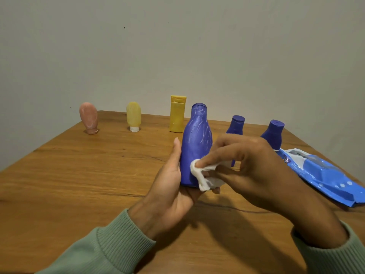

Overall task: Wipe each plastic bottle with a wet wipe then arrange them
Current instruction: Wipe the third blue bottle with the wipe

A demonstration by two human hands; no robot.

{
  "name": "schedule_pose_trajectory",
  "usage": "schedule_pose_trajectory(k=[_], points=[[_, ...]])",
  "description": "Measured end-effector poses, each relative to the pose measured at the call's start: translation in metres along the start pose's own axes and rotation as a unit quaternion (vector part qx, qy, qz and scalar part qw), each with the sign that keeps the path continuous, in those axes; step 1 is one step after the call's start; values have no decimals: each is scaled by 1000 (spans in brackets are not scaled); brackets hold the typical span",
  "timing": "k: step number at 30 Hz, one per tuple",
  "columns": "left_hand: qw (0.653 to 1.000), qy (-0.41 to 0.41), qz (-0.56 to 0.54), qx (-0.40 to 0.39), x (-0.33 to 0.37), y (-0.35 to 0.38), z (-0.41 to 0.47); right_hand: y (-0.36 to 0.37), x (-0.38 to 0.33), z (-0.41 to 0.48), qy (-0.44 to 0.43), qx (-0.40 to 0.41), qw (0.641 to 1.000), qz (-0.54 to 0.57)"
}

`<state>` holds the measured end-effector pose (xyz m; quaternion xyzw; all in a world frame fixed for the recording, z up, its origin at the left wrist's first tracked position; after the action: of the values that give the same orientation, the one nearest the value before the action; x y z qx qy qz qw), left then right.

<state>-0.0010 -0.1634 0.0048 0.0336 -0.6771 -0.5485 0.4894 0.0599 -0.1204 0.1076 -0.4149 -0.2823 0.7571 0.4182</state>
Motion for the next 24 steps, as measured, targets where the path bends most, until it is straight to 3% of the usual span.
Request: schedule_pose_trajectory(k=[4,12,20,24], points=[[999,30,18,1,5,4,3,-10,7,1,24,69,997,-14],[999,25,-18,29,7,-3,-2,3,-3,-6,31,-83,995,-43],[997,42,46,43,12,-2,-4,-13,6,-1,33,53,997,-41],[998,25,26,42,10,-4,-5,1,-1,-2,38,-43,998,4]])
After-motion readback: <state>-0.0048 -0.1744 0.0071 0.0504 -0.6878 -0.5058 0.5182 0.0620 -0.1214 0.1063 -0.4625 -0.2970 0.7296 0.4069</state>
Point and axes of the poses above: each hand's wrist, its own z-axis towards the middle knuckle, its own y-axis out of the palm, x = y × z, the point moved 9 cm from there along z, towards the middle knuckle, and after that the axes turned 6 degrees about y, right-handed, at the moved point
